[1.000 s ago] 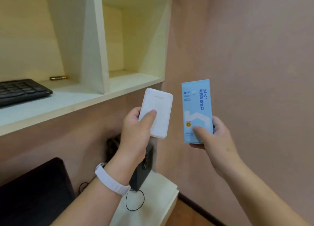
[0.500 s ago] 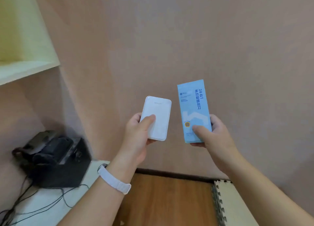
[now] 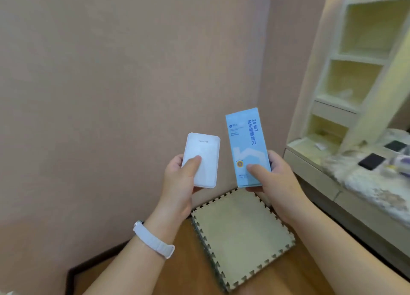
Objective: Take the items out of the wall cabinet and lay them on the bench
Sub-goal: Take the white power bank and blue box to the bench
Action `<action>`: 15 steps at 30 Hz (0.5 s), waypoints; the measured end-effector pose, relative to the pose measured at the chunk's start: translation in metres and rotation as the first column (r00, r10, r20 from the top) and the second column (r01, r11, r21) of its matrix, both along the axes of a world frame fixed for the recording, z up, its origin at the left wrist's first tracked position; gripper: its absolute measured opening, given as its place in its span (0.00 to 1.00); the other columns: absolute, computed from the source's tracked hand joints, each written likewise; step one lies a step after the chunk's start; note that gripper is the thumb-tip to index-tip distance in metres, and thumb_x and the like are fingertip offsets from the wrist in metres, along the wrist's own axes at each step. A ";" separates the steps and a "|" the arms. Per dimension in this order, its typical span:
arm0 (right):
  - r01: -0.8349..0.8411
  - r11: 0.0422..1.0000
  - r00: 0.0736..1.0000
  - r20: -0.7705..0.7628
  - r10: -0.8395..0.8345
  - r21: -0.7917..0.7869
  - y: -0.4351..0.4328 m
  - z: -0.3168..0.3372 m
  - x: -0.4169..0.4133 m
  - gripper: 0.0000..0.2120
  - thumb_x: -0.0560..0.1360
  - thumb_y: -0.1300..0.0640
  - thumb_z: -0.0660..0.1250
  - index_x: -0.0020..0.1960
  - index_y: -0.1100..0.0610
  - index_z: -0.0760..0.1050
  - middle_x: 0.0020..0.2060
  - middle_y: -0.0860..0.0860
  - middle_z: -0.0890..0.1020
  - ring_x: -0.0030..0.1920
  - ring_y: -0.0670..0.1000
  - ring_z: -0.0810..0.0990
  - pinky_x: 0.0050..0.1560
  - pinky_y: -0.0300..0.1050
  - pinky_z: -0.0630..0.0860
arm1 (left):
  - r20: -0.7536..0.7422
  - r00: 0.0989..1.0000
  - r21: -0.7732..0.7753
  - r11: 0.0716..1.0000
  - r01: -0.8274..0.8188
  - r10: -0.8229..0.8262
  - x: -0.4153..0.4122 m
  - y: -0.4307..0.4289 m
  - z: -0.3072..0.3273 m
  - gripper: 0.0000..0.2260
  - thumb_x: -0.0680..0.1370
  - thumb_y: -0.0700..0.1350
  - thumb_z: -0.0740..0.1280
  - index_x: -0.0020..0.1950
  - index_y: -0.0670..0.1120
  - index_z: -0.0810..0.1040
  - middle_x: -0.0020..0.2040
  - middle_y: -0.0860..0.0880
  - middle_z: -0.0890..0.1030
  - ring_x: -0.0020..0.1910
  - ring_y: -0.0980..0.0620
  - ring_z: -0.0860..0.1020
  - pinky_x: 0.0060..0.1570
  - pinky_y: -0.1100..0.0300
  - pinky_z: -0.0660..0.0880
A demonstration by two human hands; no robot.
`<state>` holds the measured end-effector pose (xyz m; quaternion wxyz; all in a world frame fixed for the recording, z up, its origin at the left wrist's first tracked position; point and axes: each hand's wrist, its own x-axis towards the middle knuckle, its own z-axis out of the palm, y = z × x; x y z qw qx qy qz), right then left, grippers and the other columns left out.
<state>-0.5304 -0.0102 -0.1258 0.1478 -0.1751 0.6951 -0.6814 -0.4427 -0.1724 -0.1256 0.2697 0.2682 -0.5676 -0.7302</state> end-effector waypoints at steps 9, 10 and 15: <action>0.318 0.948 0.948 0.035 -0.317 -0.031 0.148 -0.003 -0.050 0.10 0.77 0.64 0.65 0.52 0.50 0.75 0.43 0.46 0.85 0.40 0.51 0.85 0.36 0.47 0.79 | 0.043 0.942 -0.027 0.942 0.334 -0.333 -0.110 0.128 -0.003 0.02 0.78 0.42 0.65 0.50 0.47 0.76 0.46 0.47 0.81 0.40 0.50 0.79 0.39 0.53 0.77; 0.355 0.935 0.935 0.030 -0.354 -0.026 0.162 -0.004 -0.053 0.10 0.77 0.63 0.65 0.53 0.50 0.74 0.45 0.46 0.85 0.40 0.50 0.85 0.35 0.47 0.78 | 0.048 0.930 -0.030 0.930 0.367 -0.365 -0.121 0.140 -0.004 0.02 0.78 0.42 0.65 0.50 0.47 0.76 0.46 0.46 0.81 0.41 0.48 0.79 0.41 0.51 0.77; 0.519 0.854 0.854 0.035 -0.520 0.026 0.222 -0.016 -0.069 0.12 0.76 0.62 0.65 0.56 0.49 0.74 0.50 0.45 0.83 0.43 0.50 0.84 0.34 0.43 0.77 | 0.051 0.857 -0.023 0.858 0.514 -0.512 -0.174 0.193 -0.011 0.03 0.78 0.43 0.65 0.51 0.46 0.76 0.44 0.47 0.80 0.38 0.50 0.78 0.32 0.59 0.75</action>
